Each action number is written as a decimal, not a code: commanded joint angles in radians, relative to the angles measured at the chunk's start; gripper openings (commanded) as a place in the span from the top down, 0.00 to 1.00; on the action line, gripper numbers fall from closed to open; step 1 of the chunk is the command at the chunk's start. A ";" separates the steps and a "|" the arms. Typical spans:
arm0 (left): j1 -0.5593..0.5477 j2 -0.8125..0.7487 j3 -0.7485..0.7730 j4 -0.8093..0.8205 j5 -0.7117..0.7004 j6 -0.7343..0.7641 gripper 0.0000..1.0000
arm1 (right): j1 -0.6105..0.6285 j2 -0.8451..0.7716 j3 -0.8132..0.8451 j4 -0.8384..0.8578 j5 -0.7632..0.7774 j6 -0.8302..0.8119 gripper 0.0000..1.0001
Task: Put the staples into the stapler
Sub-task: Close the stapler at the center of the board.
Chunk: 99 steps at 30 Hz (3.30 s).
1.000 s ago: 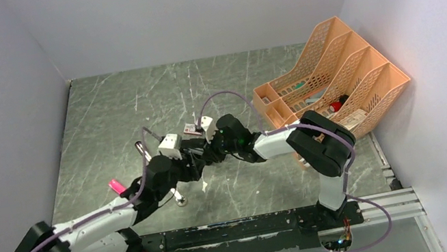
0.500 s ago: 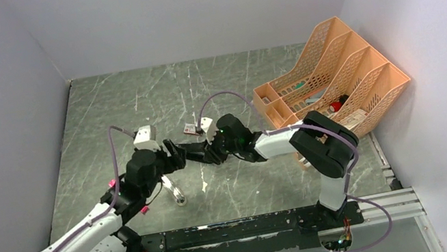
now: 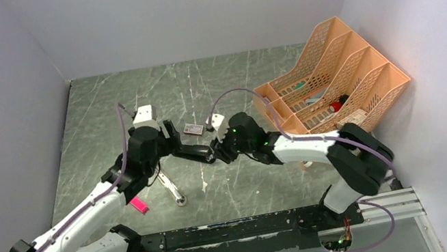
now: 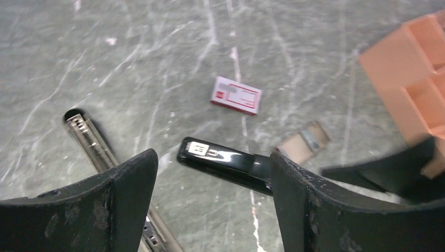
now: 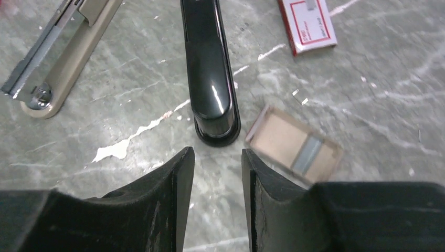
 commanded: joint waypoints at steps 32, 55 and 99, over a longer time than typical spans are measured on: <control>0.643 -0.158 -0.216 -0.182 0.375 -0.387 0.20 | 0.455 0.301 0.403 -0.170 0.341 0.462 0.56; 0.652 -0.133 -0.305 -0.063 0.503 -0.386 0.21 | 0.428 0.339 0.390 -0.252 0.326 0.468 0.90; 0.410 -0.181 -0.499 0.443 0.538 -0.155 0.58 | 0.230 0.306 0.162 0.123 0.138 0.148 1.00</control>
